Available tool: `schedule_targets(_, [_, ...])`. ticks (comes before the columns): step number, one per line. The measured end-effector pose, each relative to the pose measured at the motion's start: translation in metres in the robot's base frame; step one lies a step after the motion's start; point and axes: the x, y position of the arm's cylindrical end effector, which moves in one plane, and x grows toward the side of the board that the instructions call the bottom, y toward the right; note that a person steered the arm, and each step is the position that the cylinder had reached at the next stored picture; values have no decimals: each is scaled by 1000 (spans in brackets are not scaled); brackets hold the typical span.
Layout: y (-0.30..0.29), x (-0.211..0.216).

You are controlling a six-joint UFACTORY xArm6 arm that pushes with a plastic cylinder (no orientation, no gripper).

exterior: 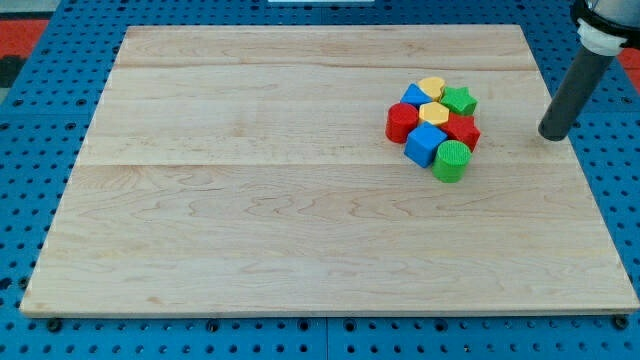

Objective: Push the red star into the yellow hexagon

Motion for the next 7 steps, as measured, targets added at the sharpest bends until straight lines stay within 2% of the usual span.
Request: schedule_targets(7, [-46,0])
